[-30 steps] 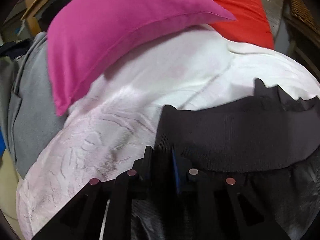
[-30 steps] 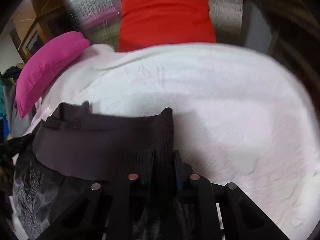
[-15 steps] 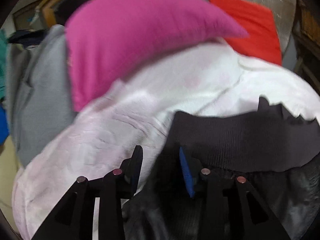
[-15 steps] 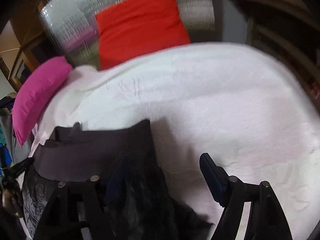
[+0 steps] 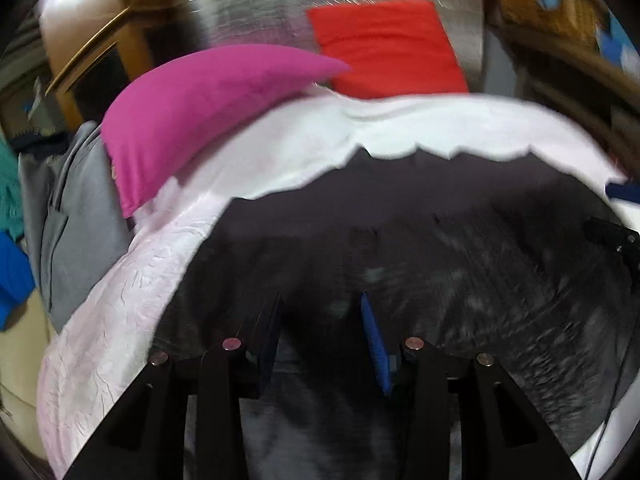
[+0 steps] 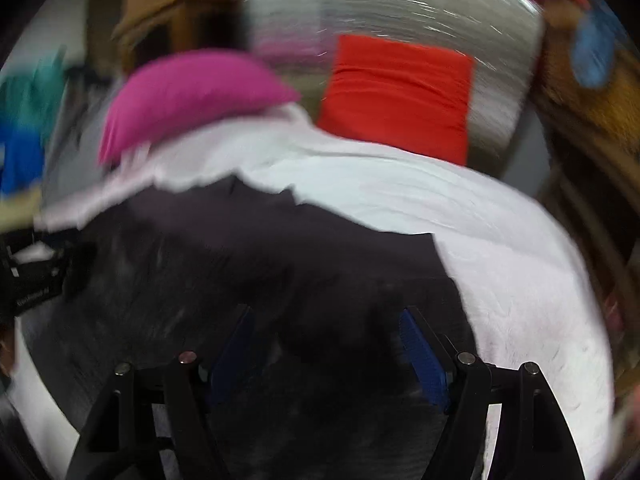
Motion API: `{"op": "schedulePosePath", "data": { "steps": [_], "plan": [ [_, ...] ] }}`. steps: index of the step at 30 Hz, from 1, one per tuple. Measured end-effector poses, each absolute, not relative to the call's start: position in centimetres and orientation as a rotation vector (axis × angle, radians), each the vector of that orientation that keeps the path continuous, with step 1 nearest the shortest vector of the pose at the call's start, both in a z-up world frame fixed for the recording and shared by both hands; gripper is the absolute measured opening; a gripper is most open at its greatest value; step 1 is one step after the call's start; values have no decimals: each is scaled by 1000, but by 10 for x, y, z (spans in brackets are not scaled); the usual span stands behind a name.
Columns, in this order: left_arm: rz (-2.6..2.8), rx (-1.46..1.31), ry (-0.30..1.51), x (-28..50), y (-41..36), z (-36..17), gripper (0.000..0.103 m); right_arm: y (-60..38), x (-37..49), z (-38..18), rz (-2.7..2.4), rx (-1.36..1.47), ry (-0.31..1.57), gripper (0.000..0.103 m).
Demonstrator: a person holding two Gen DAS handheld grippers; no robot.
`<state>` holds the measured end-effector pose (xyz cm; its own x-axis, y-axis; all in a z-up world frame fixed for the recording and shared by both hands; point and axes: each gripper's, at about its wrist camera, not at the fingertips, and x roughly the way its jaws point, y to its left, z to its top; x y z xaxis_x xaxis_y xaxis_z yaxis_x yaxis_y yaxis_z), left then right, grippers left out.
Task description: Fold large clothes
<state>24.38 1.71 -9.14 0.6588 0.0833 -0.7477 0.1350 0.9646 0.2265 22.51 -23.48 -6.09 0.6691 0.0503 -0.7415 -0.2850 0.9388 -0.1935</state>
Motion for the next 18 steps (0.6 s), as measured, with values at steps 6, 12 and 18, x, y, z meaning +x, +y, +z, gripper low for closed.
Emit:
{"op": "schedulePosePath", "data": {
  "steps": [6,12,18],
  "plan": [
    [32,264,981,277,23,-124,46,-248,262,-99,93,-262,935,80],
    [51,250,988,285,24,-126,46,-264,273,-101,59,-186,952,84],
    [45,198,933,249,39,-95,47,-275,220,-57,64,-124,842,85]
  ]
}}
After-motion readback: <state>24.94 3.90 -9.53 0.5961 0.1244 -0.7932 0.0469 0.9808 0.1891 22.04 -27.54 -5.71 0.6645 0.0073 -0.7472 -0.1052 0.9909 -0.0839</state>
